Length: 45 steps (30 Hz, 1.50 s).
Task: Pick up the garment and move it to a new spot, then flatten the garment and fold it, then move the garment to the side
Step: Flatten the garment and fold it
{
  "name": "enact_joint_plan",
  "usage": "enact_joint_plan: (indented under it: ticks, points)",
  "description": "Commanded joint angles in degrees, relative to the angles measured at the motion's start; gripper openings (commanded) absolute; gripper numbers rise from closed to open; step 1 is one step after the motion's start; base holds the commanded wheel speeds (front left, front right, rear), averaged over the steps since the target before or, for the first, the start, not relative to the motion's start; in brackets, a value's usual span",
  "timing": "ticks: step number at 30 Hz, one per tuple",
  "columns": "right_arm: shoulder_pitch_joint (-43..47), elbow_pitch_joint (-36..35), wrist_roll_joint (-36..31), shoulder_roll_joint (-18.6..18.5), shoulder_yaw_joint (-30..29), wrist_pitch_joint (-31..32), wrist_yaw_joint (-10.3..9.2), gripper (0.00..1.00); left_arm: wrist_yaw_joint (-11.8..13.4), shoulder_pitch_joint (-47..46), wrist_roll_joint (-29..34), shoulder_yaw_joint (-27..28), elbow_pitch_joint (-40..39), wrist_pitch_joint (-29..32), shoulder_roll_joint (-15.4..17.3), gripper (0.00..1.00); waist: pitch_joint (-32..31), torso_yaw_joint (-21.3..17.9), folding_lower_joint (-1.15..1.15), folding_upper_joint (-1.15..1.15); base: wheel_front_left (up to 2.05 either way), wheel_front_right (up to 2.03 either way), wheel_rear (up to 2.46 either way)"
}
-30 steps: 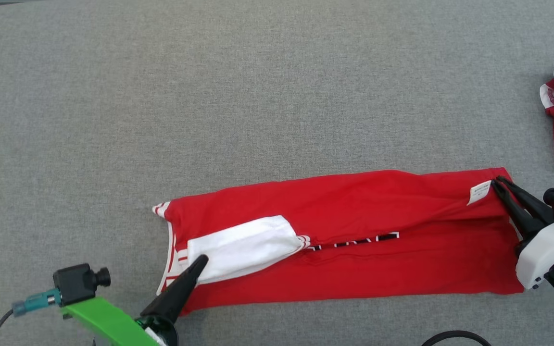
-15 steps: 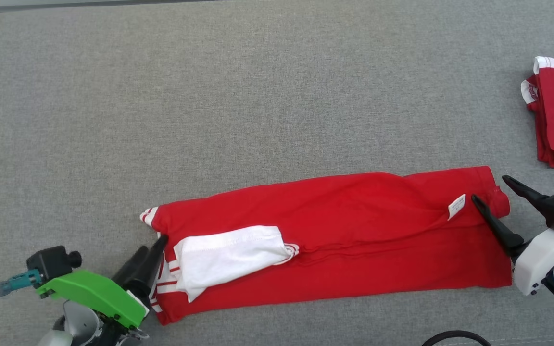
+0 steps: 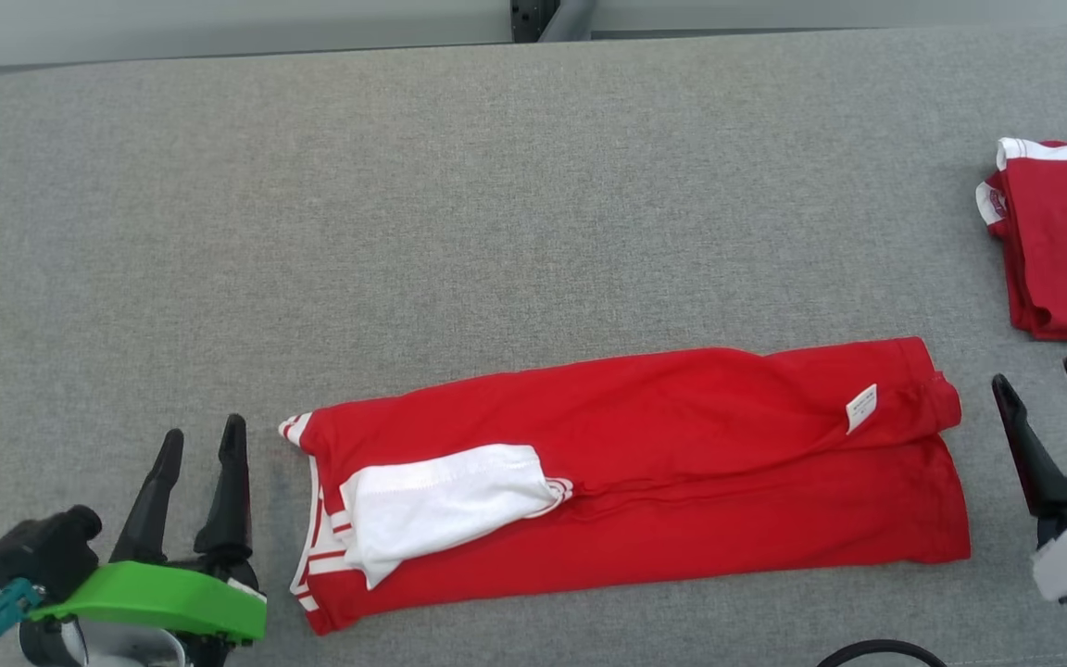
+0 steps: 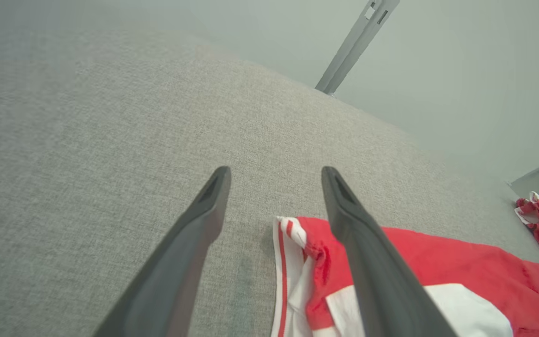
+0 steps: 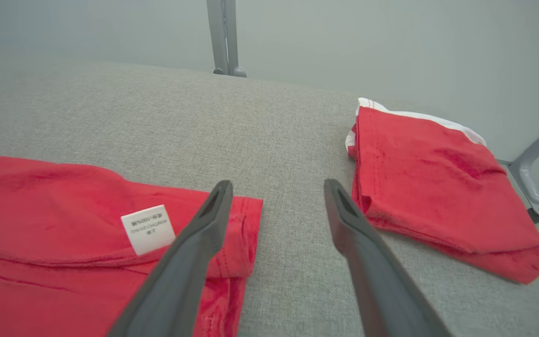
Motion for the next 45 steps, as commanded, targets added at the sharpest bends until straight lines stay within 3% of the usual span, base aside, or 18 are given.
enact_joint_plan:
  ticks: [1,6,11,15,24,33,38,39,42,43,45]
  points:
    - [2.72,-0.16,-1.07,1.85,-2.24,-0.5,-0.08,1.0,0.67,1.7,3.05,0.4,-1.05,-0.83,-0.61,1.0,-0.99,0.34,0.0,0.0,0.0,0.0,0.0]
    - [8.45,1.4,-2.9,9.53,-9.24,-1.03,-0.08,1.0,1.38,7.23,16.47,6.23,-6.47,-1.25,-5.1,1.0,-2.97,0.99,0.0,0.0,0.0,0.0,0.0]
    - [10.68,5.78,-3.2,14.6,-11.98,-1.76,-0.08,1.0,-0.89,14.19,29.33,11.8,-10.29,-1.25,-11.28,1.0,-5.65,1.46,0.0,0.0,0.0,0.0,0.0]
    - [9.69,10.11,-2.22,16.55,-11.45,-2.2,-0.07,1.0,-3.7,18.65,35.5,15.77,-11.63,-1.25,-15.7,1.0,-7.52,2.19,0.0,0.0,0.0,0.0,0.0]
    - [-0.35,18.73,0.82,17.67,-6.56,2.43,-0.08,1.0,-9.06,21.29,41.64,20.29,-11.28,-1.26,-19.89,1.0,-7.24,3.28,0.0,0.0,0.0,0.0,0.0]
    - [-7.43,27.74,1.35,17.95,-6.85,6.49,-0.07,1.0,-10.56,19.74,42.46,20.92,-10.22,-1.26,-20.32,1.0,-5.1,4.29,0.0,0.0,0.0,0.0,0.0]
    - [-9.58,31.59,5.69,19.46,-4.61,9.85,-0.04,1.0,-10.97,18.81,42.47,21.3,-9.46,-1.27,-20.38,1.0,-3.76,4.44,0.0,0.0,0.0,0.0,0.0]
    - [-9.54,32.12,6.68,19.56,-3.73,10.9,-0.03,0.76,-11.02,18.61,42.46,21.4,-9.34,-1.27,-20.4,1.0,-3.58,4.45,0.0,0.0,0.0,0.0,0.0]
    - [-9.44,32.69,10.32,19.56,-1.52,13.55,-0.03,0.26,-11.05,18.03,42.39,21.7,-9.22,-1.27,-20.45,1.0,-3.0,4.21,0.0,0.0,0.0,0.0,0.0]
    - [-9.34,32.47,11.53,19.34,-0.76,14.07,-0.03,0.0,-11.07,17.96,42.39,21.73,-9.14,-1.27,-20.46,1.0,-2.86,4.09,0.0,0.0,0.0,0.0,0.0]
    - [-9.27,31.28,14.17,18.78,0.43,14.36,-0.03,0.0,-11.12,17.81,42.27,21.86,-8.96,-1.26,-20.48,1.0,-2.64,3.76,0.0,0.0,0.0,0.0,0.0]
